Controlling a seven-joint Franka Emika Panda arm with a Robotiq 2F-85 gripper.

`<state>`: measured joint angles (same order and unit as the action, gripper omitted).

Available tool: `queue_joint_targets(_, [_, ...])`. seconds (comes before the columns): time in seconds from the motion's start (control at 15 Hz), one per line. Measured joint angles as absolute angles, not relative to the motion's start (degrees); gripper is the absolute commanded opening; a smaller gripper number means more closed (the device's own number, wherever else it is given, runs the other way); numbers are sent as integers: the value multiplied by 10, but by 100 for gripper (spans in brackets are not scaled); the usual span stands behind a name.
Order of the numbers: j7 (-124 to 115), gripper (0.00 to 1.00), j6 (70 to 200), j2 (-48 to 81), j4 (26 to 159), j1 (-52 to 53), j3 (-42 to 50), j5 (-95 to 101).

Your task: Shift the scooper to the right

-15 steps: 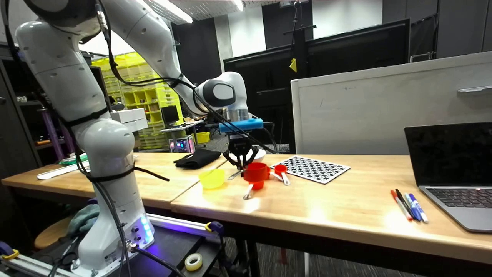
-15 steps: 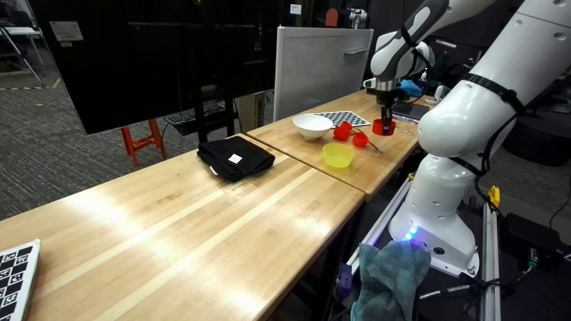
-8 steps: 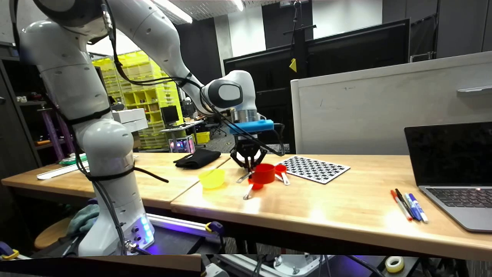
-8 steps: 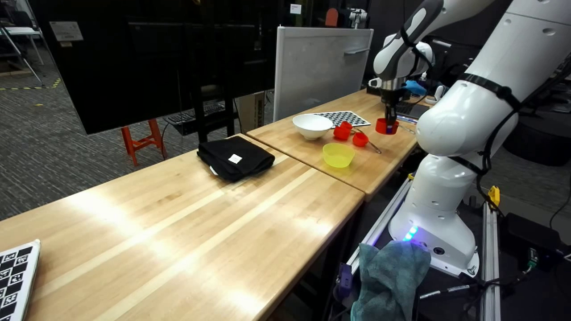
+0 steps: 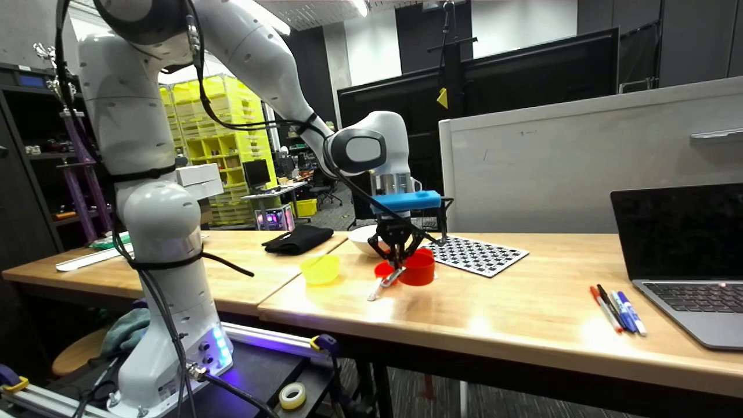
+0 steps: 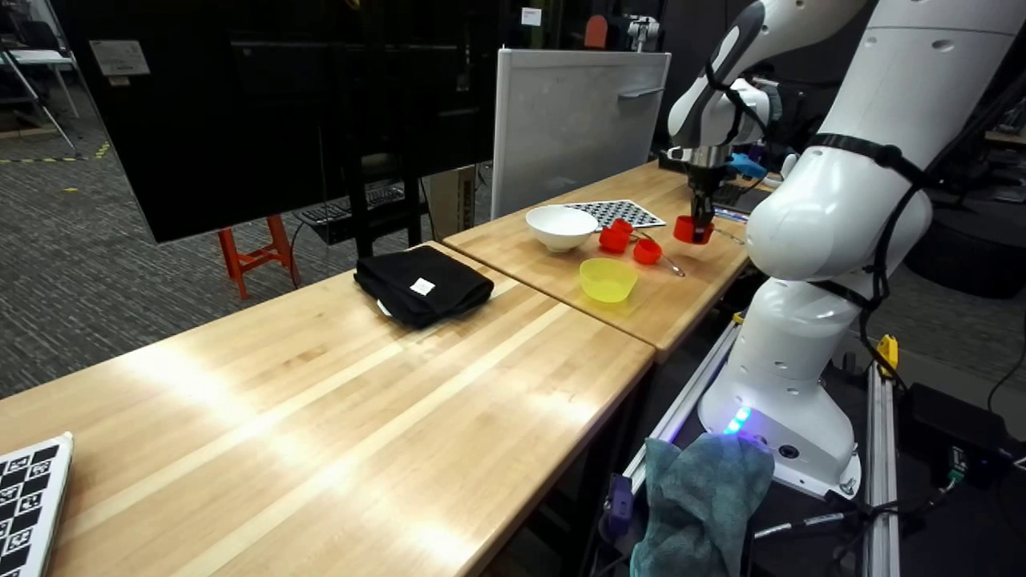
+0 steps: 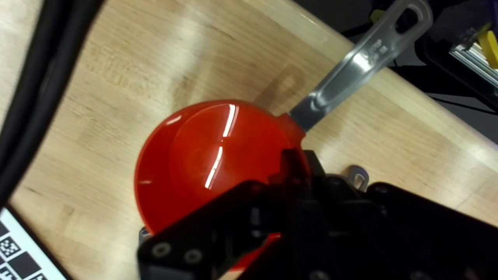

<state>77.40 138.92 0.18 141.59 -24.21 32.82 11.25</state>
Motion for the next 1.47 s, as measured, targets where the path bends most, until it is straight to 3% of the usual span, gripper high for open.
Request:
queue_joint_targets(0.6, [807, 1, 1403, 135, 1311, -291, 293, 69])
queue_joint_targets(0.73, [807, 31, 1408, 157, 1295, -308, 279, 61])
queue_joint_targets(1.47, [793, 100, 1410, 182, 1264, -340, 243, 45])
